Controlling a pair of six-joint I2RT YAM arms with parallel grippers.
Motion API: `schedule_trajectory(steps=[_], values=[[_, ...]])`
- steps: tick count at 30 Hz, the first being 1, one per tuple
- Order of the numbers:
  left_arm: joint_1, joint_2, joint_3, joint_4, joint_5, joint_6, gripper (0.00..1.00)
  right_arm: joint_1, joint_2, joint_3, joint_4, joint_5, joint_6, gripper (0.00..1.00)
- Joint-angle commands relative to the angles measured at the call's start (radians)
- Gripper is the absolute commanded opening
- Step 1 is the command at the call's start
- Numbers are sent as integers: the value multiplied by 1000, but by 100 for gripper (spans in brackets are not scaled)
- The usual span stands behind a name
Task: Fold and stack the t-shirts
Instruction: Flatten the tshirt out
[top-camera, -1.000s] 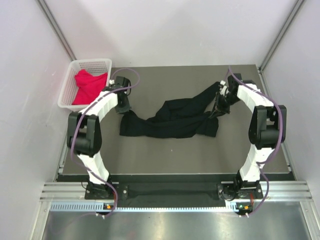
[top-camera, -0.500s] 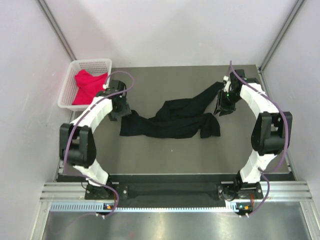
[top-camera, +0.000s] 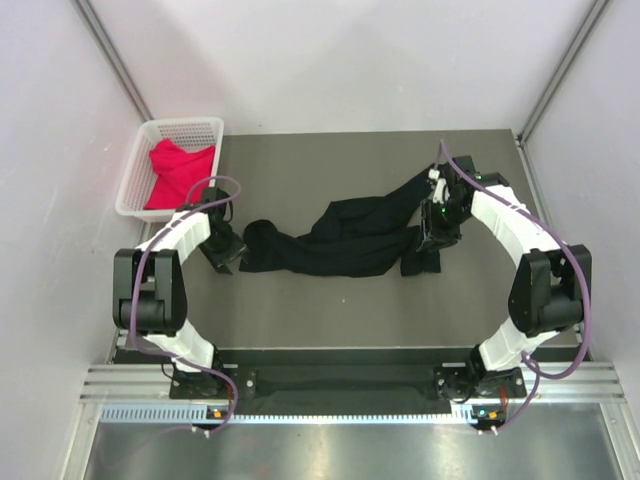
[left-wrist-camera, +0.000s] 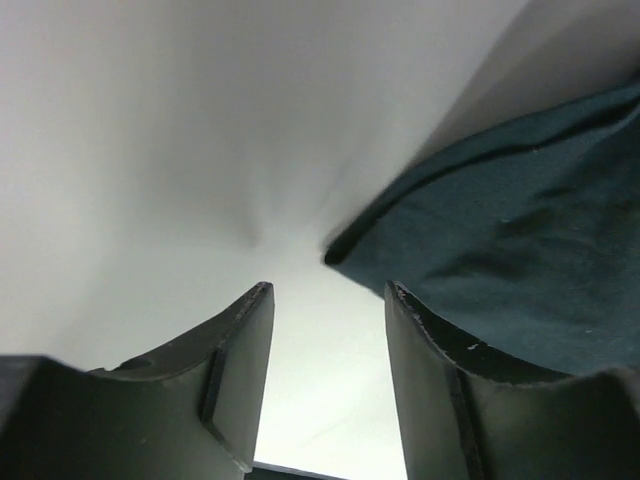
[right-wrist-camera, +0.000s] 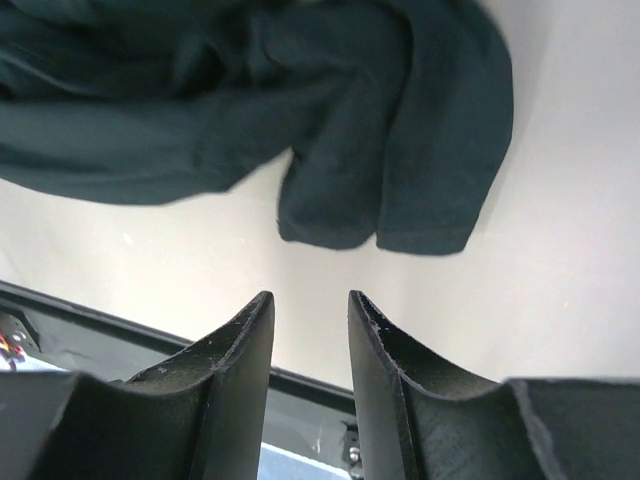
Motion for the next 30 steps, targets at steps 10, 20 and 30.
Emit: schedule_trajectory(steps=[10,20,30], values=[[-1,71,-41,63,61,-107,53,7,-48,-39,34,-27,-11,36],[-1,117,-1,79,-35,-106,29,48,-59,-97,57,3,8,37],[-7,99,34,96,-23,-42,0,131,-71,-229,126,116,40,41]])
